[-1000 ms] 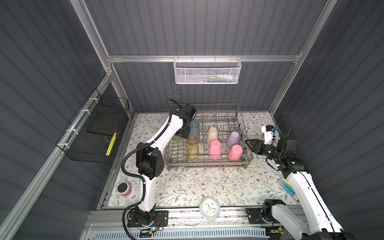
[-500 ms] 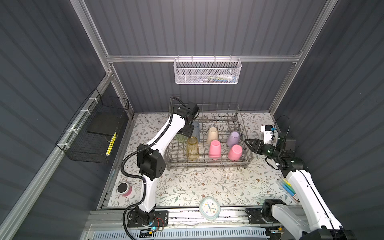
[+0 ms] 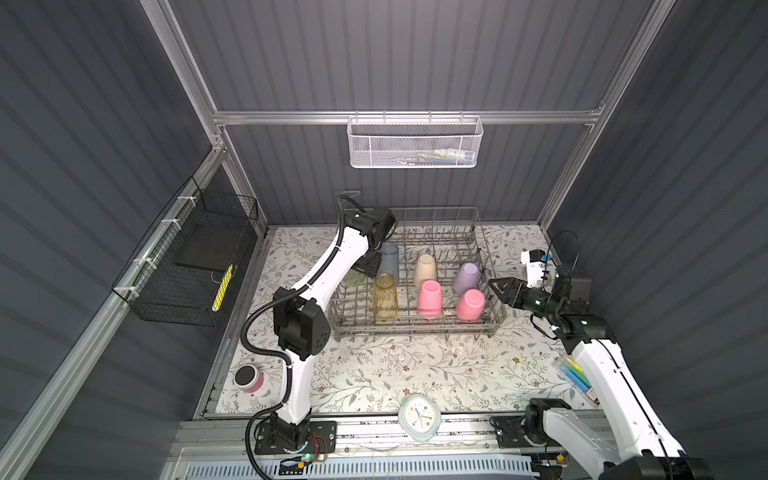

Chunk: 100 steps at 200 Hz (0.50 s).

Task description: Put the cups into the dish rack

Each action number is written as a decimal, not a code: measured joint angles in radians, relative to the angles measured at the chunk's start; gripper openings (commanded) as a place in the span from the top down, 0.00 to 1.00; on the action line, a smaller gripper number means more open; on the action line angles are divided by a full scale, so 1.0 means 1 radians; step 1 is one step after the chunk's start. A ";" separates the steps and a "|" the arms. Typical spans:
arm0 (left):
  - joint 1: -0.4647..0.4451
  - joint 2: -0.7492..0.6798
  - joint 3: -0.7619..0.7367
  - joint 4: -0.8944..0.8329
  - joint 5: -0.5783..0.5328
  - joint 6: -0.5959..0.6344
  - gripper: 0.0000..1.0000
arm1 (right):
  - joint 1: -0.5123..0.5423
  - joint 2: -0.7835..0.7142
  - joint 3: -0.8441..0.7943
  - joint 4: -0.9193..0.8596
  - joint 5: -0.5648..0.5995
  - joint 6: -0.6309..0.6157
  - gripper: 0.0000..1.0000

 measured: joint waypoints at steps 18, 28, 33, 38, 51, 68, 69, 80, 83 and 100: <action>0.000 0.000 -0.002 -0.003 0.001 0.000 0.36 | 0.000 0.000 0.000 0.000 0.000 0.000 0.53; 0.000 0.000 -0.004 -0.002 0.002 0.000 0.36 | 0.000 0.000 0.000 0.000 0.000 0.000 0.53; 0.000 0.000 -0.007 0.001 0.005 0.000 0.36 | 0.000 0.000 0.000 0.000 0.000 0.000 0.53; 0.000 0.000 -0.011 0.002 0.008 0.000 0.36 | 0.000 0.000 0.000 0.000 0.000 0.000 0.53; 0.000 0.002 -0.022 0.005 0.016 0.000 0.36 | 0.000 0.000 0.000 0.000 0.000 0.000 0.53; 0.000 0.006 -0.033 0.013 0.028 0.000 0.36 | 0.000 0.000 0.000 0.000 0.000 0.000 0.53; 0.000 0.007 -0.033 0.013 0.028 0.000 0.36 | 0.000 0.000 0.000 0.000 0.000 0.000 0.53; 0.000 0.011 -0.037 0.015 0.027 0.000 0.36 | 0.000 0.000 0.000 0.000 0.000 0.000 0.54; 0.000 0.011 -0.038 0.016 0.027 0.000 0.36 | 0.000 0.000 0.000 0.000 0.000 0.000 0.53; 0.002 0.011 -0.050 0.020 0.028 0.000 0.36 | 0.000 0.000 0.000 0.000 0.000 0.000 0.53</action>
